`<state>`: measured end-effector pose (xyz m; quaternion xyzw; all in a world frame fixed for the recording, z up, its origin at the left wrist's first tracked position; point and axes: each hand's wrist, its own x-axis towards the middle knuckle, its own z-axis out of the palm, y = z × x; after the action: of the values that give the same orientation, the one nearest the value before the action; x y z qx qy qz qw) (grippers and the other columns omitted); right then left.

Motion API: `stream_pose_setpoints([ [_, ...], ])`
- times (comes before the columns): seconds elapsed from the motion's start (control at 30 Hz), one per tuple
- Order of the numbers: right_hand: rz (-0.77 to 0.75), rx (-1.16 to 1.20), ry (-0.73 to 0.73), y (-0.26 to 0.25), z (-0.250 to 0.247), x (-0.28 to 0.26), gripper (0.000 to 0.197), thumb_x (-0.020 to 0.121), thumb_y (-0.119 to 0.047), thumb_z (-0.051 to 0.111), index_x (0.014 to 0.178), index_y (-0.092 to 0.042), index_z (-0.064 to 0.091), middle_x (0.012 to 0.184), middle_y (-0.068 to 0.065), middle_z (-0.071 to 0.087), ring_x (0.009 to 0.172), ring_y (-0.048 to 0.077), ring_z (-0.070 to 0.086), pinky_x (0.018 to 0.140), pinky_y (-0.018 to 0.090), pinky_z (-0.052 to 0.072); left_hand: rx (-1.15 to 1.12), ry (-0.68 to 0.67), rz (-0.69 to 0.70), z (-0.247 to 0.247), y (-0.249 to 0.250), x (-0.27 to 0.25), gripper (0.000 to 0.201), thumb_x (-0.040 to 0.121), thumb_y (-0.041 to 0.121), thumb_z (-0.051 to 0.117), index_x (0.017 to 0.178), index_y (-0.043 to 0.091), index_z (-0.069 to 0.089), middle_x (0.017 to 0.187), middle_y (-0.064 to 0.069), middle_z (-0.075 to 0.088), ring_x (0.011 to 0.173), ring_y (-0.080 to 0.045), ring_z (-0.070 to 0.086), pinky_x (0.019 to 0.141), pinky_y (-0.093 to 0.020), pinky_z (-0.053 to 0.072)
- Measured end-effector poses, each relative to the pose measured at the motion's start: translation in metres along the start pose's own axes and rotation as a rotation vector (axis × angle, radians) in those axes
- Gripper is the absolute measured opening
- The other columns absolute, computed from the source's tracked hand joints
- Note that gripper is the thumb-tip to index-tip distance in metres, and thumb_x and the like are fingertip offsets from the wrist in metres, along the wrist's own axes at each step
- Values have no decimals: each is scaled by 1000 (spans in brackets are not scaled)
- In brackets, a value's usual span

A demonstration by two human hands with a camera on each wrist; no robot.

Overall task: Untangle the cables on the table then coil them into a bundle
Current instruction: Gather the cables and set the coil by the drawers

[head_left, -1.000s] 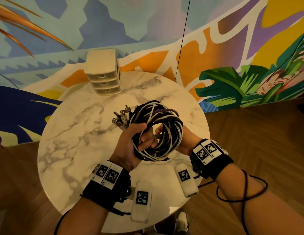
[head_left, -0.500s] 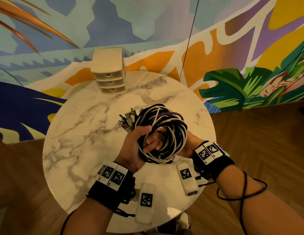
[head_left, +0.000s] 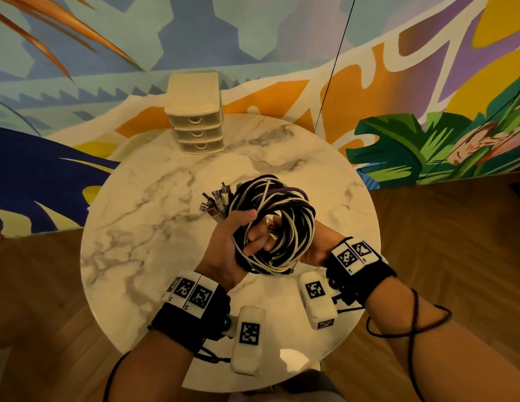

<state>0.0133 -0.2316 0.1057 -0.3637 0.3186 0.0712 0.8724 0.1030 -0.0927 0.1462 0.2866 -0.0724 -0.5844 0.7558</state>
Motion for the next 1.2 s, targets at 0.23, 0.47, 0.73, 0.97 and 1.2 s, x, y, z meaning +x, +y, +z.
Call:
stream_pose_setpoints([
  [0.23,-19,-87,-108,-4,-10,12,73,47,-37,90,105,-3,59,91,10,62,80,20,61,76,32,52,49,-38,37,3,2,4,16,78,12,50,93,4,50,46,3,36,34,-8,30,51,-26,41],
  [0.47,-83,-124,-111,-15,-12,8,37,79,-31,56,105,-5,59,80,6,70,72,19,66,69,30,56,15,42,95,14,-4,10,24,81,14,44,93,0,58,45,3,36,33,-7,31,50,-24,41],
  [0.73,-137,-445,-39,-26,-25,5,26,74,-35,59,84,-12,67,73,18,49,64,23,37,57,29,31,24,151,176,33,-16,25,28,81,14,45,92,5,69,46,3,33,34,-8,30,50,-25,42],
  [0.97,-143,-375,-131,-39,-44,6,16,66,-41,66,77,-35,77,73,1,65,71,24,38,65,33,30,7,190,207,46,-29,37,28,81,14,46,100,4,63,48,3,33,34,-8,29,51,-25,42],
  [1.2,-72,-266,-78,-49,-66,11,28,81,-38,62,84,-11,68,75,11,62,70,27,54,70,33,43,22,192,220,60,-46,52,26,81,14,46,100,4,61,48,3,33,35,-8,27,51,-25,41],
])
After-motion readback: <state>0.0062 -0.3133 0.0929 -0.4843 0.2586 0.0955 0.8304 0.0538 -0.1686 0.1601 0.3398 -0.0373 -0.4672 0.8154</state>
